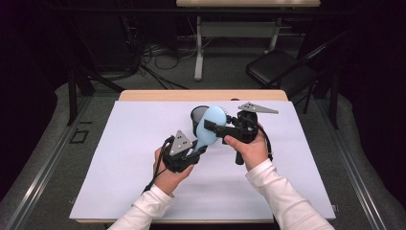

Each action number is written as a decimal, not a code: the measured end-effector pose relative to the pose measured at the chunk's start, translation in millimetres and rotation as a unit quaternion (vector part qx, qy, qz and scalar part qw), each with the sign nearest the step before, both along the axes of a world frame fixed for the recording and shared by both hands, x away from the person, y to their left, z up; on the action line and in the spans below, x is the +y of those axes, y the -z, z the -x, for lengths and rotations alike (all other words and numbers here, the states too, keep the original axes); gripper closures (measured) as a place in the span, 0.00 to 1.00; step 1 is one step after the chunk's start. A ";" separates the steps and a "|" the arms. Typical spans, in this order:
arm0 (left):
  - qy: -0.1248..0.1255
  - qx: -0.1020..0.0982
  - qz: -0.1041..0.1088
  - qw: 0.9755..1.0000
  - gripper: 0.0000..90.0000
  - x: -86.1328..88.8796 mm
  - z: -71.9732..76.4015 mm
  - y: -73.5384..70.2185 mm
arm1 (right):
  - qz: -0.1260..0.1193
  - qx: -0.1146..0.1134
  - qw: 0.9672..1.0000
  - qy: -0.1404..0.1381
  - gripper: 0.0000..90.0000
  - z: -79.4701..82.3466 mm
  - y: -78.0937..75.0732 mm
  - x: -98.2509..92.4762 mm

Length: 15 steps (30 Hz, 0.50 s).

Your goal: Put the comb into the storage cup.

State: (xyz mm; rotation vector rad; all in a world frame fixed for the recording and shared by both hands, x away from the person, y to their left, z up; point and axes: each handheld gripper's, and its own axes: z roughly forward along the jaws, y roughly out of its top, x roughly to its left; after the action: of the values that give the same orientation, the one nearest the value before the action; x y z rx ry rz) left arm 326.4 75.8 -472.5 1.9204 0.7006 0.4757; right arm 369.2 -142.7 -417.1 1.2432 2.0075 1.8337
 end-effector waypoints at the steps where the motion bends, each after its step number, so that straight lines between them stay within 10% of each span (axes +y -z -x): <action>1: 0.000 0.000 0.000 1.000 0.78 0.0 0.0 0.0 | -0.001 0.000 1.000 0.001 0.30 -0.1 0.0 -0.1; 15: 0.004 0.000 0.001 1.000 0.78 -0.5 0.5 0.2 | -0.016 0.022 1.000 -0.005 0.44 -2.5 0.9 -2.0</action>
State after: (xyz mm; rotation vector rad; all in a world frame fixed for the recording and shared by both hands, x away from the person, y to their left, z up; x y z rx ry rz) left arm 326.0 75.3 -472.7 1.9208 0.6923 0.4701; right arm 371.7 -144.7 -418.0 1.2962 2.0180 1.8652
